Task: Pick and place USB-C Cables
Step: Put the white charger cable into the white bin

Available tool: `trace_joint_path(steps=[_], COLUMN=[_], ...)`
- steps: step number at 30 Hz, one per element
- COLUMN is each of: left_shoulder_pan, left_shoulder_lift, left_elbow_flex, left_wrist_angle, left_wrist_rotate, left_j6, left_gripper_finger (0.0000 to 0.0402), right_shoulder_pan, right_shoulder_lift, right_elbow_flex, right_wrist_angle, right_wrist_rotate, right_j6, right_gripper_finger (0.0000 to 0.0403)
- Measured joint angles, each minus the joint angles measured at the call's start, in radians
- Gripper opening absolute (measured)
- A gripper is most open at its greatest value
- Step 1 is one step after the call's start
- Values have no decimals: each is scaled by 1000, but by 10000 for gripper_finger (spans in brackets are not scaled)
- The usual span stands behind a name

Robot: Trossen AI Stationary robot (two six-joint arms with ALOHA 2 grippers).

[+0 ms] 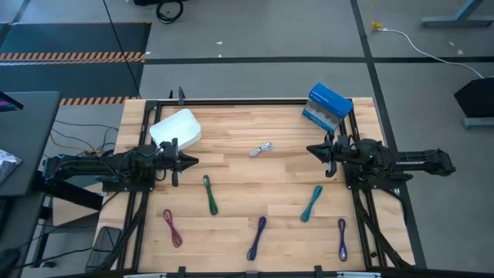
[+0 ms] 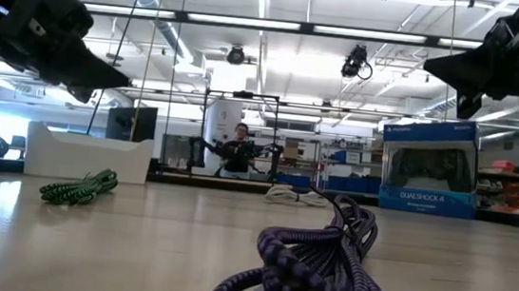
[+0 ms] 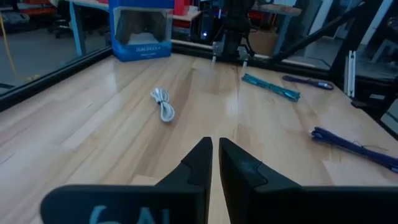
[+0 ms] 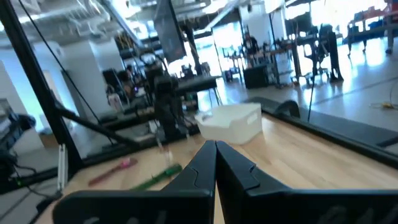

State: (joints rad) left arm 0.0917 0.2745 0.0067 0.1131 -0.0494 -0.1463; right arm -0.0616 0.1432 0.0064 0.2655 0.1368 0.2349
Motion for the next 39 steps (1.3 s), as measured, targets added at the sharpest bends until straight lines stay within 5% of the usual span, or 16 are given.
trace_joint_path(steps=[10,16,23,32,39], left_shoulder_pan=[0,1,1,1,1], left_shoulder_lift=[0,0,0,119,272], left_elbow_flex=[0,0,9,167,334], left_wrist_angle=[97,326,526,272,57], left_wrist_rotate=[0,-22,-103,-179,-188], left_j6=[-44,-108,-11,97,159], left_gripper_finger=[36,36,40,145,206], right_shoulder_pan=[0,0,0,-1,-2], right_shoulder_lift=[0,2,79,482,906], right_elbow_flex=[0,0,84,324,658], right_wrist_angle=[18,150,202,142,-195], right_wrist_rotate=[5,48,5,7,28], right_j6=[-25,-130,-225,-274,-340], right_gripper_finger=[14,18,73,186,203])
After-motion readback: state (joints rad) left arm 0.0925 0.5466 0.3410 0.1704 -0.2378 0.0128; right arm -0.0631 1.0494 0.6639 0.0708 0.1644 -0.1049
